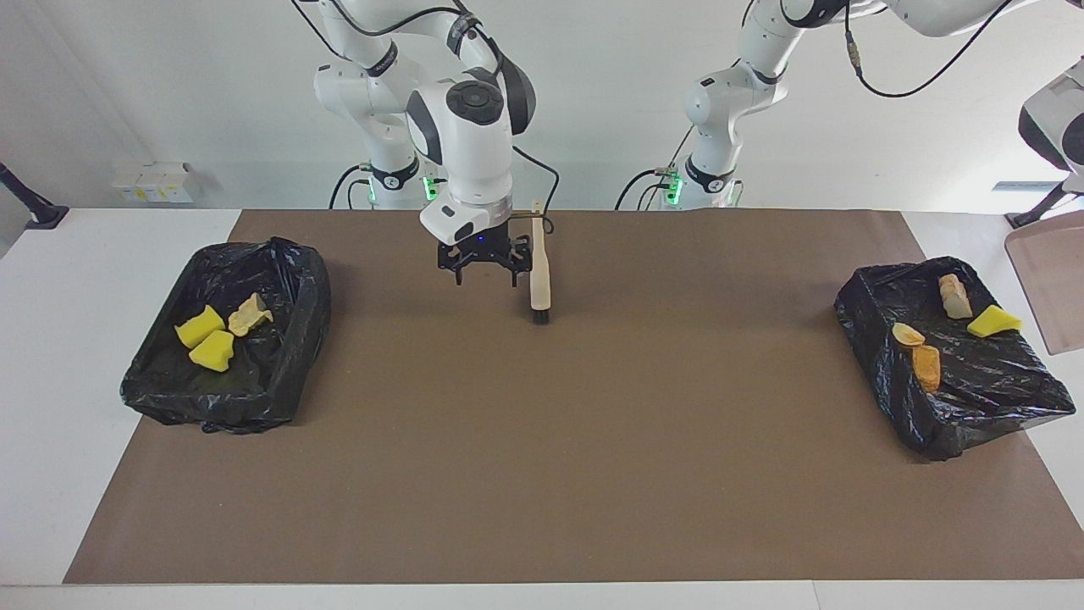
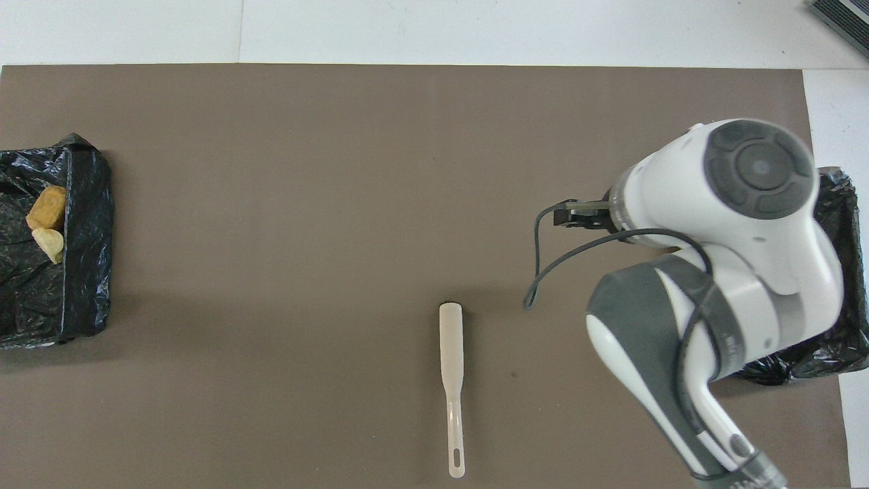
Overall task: Sweep and dump trash in bin
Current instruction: 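Bring the empty dustpan back to the table center with the left gripper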
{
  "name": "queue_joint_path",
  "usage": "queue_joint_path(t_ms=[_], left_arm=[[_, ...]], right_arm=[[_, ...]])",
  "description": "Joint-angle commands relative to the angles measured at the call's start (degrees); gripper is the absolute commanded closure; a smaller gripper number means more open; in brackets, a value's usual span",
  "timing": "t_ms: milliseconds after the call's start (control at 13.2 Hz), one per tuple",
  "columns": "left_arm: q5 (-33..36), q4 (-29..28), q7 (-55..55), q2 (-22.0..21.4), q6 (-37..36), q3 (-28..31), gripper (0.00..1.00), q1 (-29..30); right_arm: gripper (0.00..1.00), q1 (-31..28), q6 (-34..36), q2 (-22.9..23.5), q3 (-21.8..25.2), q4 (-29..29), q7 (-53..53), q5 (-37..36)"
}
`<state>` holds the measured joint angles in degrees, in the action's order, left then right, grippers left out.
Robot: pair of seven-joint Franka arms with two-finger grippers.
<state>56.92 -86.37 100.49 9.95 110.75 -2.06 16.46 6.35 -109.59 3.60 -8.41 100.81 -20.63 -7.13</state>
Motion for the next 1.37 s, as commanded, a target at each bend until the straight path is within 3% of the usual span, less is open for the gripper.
queue_joint_path(t_ms=[0,304,455,607,759,1290], left_arm=[[-8.99,-0.38,-0.73,-1.42,-3.68,0.57,1.0,-3.44],[-22.95,-0.99,-2.39,-1.77,-7.74,0.56,1.0,-8.9],[-33.58,-3.79,-5.11,-3.0,-8.36,0.56,1.0,-9.25],[-36.08,-8.01,-16.4,-4.49,-9.32,0.56,1.0,-12.49],[-41.87,-8.91,-34.23,-3.98,-12.04,0.56,1.0,-15.31],[-53.47,-12.68,-75.55,-3.27,-12.15,0.56,1.0,-24.44]], right_arm=[[0.0,-3.6,4.89,-3.85,2.35,-1.57,11.62,0.18],[0.0,-4.23,17.99,-9.22,9.28,-6.15,16.06,2.36],[0.0,-4.94,20.29,-10.71,12.18,-5.19,17.46,5.02],[0.0,-5.64,22.14,-11.25,13.24,-4.57,17.99,5.28],[0.0,-4.24,21.79,-10.55,13.51,-5.62,18.17,5.02],[0.0,-3.89,22.32,-10.81,13.95,-5.19,18.17,5.9]])
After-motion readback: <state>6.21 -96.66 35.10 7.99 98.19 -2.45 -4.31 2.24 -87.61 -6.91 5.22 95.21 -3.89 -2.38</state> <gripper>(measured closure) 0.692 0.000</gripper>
